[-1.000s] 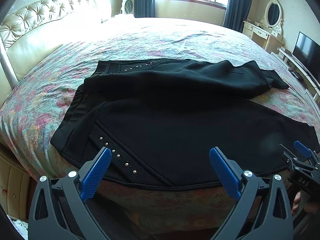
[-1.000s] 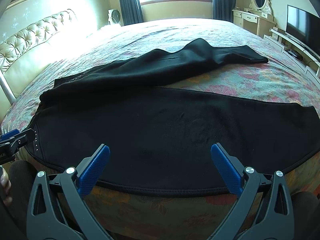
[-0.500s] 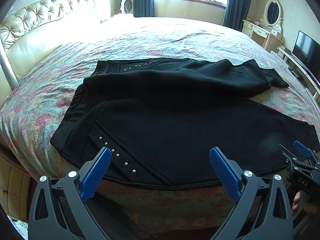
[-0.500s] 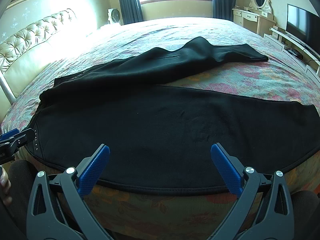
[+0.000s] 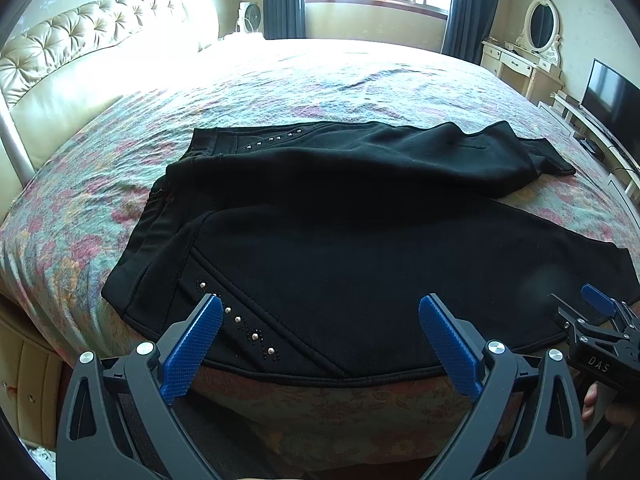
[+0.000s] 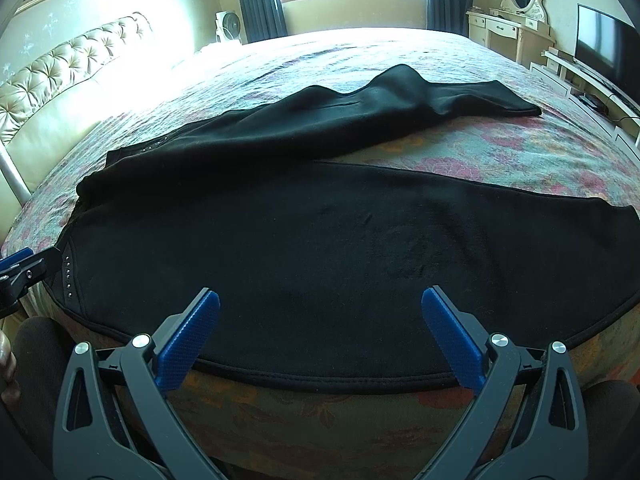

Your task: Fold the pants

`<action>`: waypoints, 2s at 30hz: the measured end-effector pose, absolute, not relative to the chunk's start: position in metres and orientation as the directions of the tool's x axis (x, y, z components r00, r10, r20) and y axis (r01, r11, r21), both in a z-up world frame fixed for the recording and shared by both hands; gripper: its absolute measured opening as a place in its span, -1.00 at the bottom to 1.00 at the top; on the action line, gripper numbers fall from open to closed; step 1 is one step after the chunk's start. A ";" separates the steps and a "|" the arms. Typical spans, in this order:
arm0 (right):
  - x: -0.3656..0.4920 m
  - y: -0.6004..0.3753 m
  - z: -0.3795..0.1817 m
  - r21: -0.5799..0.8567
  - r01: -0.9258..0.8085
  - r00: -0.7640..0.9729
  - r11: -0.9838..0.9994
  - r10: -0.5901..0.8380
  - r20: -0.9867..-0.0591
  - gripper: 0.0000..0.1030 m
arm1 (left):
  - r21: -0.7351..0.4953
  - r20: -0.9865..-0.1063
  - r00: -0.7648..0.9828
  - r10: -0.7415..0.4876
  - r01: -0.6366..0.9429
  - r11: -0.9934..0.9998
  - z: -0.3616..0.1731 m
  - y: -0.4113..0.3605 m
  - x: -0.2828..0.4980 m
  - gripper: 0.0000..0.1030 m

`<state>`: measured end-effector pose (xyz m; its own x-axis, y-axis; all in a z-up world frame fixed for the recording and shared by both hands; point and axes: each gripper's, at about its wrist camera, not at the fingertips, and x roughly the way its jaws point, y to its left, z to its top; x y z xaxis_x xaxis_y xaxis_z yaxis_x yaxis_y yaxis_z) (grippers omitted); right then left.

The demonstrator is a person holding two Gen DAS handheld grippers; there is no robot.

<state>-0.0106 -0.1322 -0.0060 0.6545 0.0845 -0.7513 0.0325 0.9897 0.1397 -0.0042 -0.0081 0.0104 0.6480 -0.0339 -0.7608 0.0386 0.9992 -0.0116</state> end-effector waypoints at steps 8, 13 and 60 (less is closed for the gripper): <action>0.011 -0.118 -0.006 0.164 -0.005 0.629 0.987 0.131 -0.767 0.96 | -0.156 -0.784 0.584 -0.210 0.142 0.978 0.020 0.029 0.031 0.90; 0.026 -0.102 0.009 0.185 -0.054 0.642 0.981 0.176 -0.746 0.96 | -0.396 -0.750 0.506 -0.425 0.172 0.902 0.031 0.096 0.094 0.90; 0.353 -0.040 -0.027 0.170 -0.733 0.073 0.659 0.324 -0.943 -0.16 | -0.498 -0.749 0.394 -0.533 0.197 0.845 -0.071 0.222 0.322 -0.68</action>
